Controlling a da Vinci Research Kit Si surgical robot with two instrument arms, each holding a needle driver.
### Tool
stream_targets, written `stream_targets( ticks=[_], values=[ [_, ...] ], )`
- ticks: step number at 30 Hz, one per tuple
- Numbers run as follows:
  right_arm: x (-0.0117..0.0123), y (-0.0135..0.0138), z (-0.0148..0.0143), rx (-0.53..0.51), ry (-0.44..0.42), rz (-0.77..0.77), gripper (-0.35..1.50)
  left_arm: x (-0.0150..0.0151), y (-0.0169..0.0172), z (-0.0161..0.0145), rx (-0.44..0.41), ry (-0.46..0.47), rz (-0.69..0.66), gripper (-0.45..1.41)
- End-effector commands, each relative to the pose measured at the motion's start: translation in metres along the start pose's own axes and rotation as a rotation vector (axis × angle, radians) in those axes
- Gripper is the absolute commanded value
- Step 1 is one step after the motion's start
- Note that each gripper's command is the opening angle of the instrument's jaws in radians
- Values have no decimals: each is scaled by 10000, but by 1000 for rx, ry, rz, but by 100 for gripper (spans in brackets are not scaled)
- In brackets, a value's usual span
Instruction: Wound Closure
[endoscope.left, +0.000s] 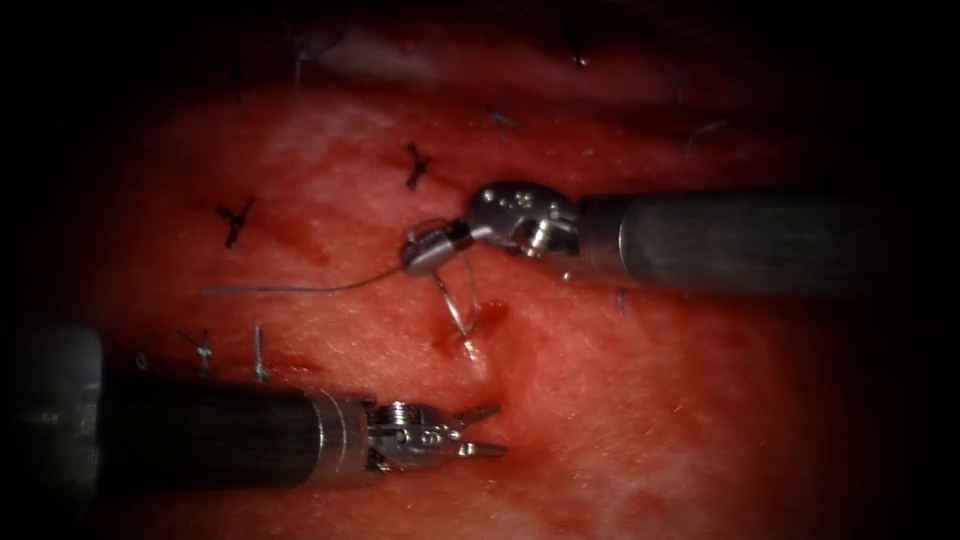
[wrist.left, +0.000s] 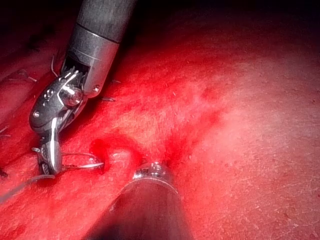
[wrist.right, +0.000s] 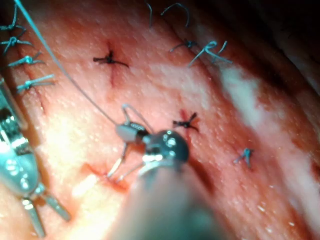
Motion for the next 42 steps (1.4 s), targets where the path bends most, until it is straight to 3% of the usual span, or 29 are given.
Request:
stream_targets(
  ticks=[1, 14, 26, 31, 42],
  values=[
    [2, 5, 6, 5, -1, 19, -35, 0, 2, 7, -1, 1, 1, 19],
    [-3, -6, 7, 79, -24, 19, -35, -2, 2, 5, -4, 2, 3, 17],
    [-22, -35, 13, 128, -9, 53, -35, -4, 0, 1, -9, 3, 5, 17],
    [-38, -46, 17, 142, 6, 114, -35, -6, -2, -4, -13, 3, 8, 16],
    [-49, -64, 15, 153, -3, 248, -35, -7, -4, -8, -9, 0, 9, 16]
  ],
)
